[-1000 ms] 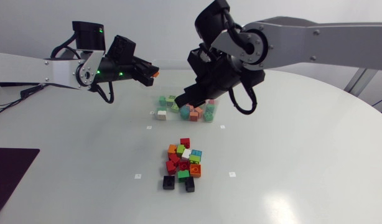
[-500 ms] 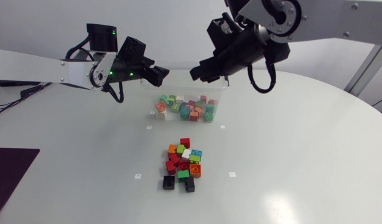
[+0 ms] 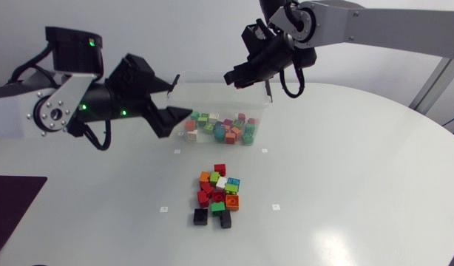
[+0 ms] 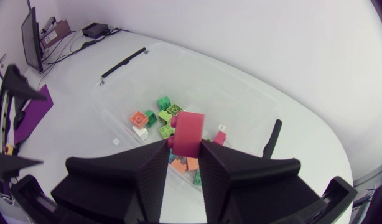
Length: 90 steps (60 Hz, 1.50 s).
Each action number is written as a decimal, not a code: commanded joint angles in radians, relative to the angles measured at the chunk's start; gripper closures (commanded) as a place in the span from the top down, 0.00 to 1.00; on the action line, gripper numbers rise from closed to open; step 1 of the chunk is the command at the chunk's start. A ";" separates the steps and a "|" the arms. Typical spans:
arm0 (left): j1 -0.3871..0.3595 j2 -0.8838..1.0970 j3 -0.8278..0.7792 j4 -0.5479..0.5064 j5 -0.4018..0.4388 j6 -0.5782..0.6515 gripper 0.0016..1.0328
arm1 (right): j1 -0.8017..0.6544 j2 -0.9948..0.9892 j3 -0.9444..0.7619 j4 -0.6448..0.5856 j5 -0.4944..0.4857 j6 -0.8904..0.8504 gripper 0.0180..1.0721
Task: Place the duplo bricks in the container
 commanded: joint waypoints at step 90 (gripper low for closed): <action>-0.252 0.262 -0.238 -0.294 0.055 0.498 0.80 | -0.017 -0.538 -0.612 0.114 -0.046 -0.080 0.91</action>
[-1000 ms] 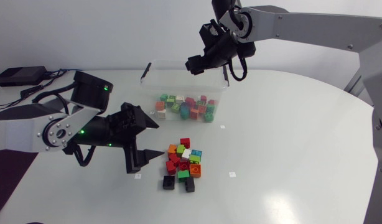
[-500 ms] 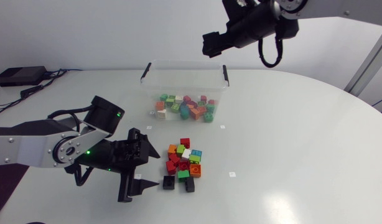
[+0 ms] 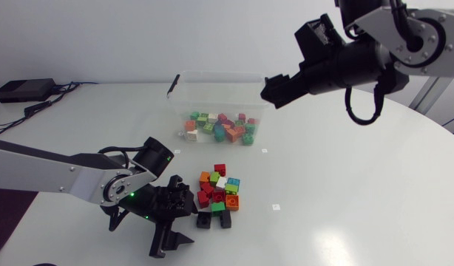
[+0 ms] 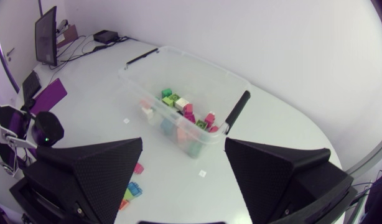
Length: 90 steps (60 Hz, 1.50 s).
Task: Place the duplo bricks in the container
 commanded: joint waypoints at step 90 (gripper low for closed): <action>0.058 -0.245 0.019 -0.004 0.009 -0.120 0.18 | 0.325 0.290 -0.101 -0.223 -0.032 0.248 0.87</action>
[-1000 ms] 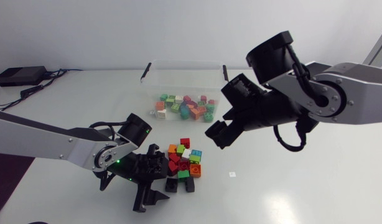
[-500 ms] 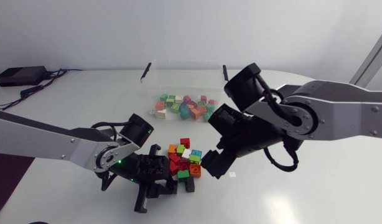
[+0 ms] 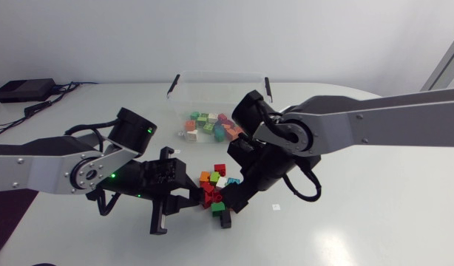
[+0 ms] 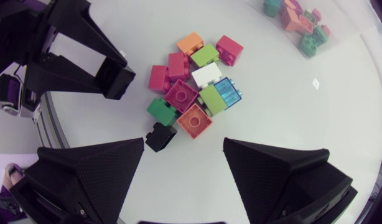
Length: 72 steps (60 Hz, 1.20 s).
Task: Place the duplo bricks in the container
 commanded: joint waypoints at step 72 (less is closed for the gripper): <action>0.190 -0.251 -0.033 -0.064 -0.027 -0.040 0.19 | 0.166 0.391 0.322 -0.311 0.104 0.512 0.61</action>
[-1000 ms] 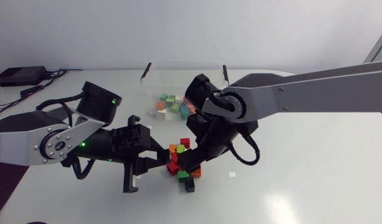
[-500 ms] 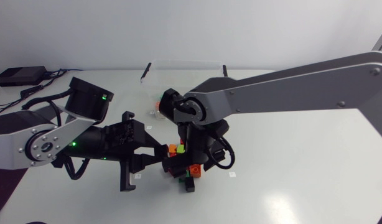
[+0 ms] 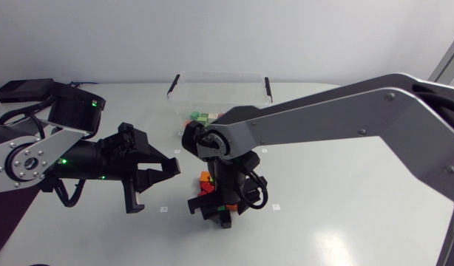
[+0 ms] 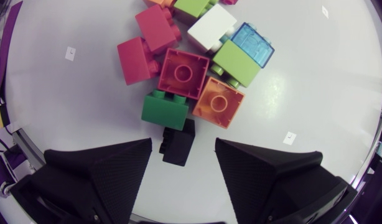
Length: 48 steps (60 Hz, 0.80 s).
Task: Place the duplo bricks in the container
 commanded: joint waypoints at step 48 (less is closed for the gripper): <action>0.168 -0.025 0.036 -0.041 0.048 0.091 0.19 | -0.013 -0.061 -0.082 0.025 0.062 -0.015 0.22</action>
